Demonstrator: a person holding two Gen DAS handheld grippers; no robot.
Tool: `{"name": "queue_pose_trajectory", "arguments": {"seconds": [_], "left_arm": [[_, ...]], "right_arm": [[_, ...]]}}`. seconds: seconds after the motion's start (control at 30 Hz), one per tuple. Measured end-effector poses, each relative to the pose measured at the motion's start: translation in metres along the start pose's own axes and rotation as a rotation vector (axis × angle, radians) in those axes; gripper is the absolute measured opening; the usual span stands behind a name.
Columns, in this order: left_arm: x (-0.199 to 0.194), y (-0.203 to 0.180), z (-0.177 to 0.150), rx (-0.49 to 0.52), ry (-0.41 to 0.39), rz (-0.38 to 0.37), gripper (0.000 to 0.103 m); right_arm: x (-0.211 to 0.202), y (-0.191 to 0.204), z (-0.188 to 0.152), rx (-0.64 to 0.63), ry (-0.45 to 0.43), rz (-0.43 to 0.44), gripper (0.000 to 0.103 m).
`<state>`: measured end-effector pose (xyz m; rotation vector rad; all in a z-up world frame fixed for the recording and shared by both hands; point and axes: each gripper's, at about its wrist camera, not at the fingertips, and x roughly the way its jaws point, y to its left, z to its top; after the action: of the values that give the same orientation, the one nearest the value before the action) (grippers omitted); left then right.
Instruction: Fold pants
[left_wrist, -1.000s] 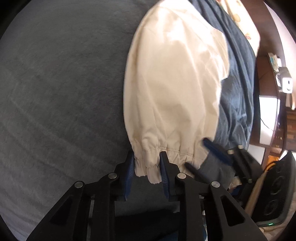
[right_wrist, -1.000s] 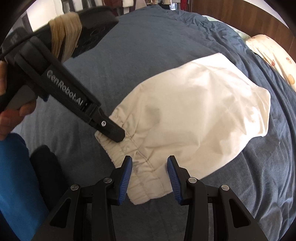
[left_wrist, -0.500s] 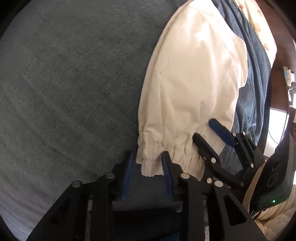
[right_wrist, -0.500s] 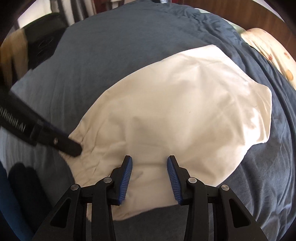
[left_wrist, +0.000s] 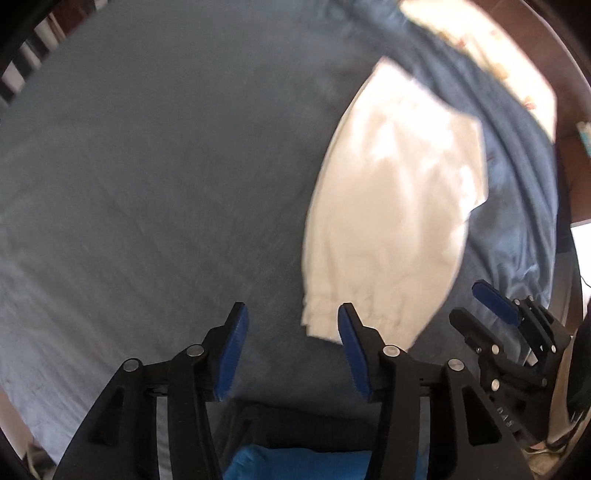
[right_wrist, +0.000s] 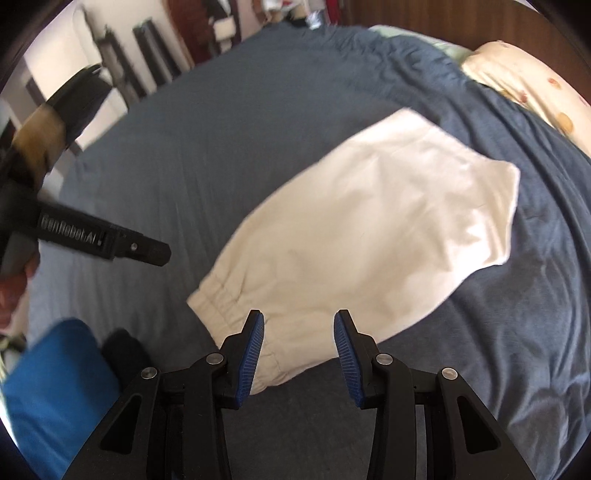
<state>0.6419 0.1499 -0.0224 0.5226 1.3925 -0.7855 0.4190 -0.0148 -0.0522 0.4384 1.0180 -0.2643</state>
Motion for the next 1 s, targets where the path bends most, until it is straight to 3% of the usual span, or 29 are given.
{"name": "queue_pose_trajectory", "arguments": {"seconds": [0.17,0.27,0.53,0.6,0.73,1.0], "left_arm": [[-0.038,-0.027,-0.013,-0.003,-0.196,0.024,0.059],[-0.046,-0.045,-0.019,0.011,-0.258,0.057,0.06],[-0.074,-0.079,-0.027,0.069,-0.434,0.151,0.07],[-0.071,-0.09,-0.023,0.068,-0.459,0.142,0.071],[-0.061,-0.11,-0.01,0.074,-0.471,0.149,0.071],[-0.067,-0.147,0.029,0.137,-0.507,0.121,0.071]], "right_arm": [[-0.042,-0.022,0.007,0.073,-0.083,0.002,0.041],[-0.061,-0.036,0.014,0.09,-0.127,-0.011,0.053],[-0.089,-0.055,0.034,0.058,-0.222,-0.08,0.055],[-0.1,-0.063,0.034,0.051,-0.263,-0.107,0.064],[-0.112,-0.078,0.039,0.032,-0.334,-0.194,0.066],[-0.113,-0.125,0.066,0.056,-0.333,-0.172,0.066]]}}
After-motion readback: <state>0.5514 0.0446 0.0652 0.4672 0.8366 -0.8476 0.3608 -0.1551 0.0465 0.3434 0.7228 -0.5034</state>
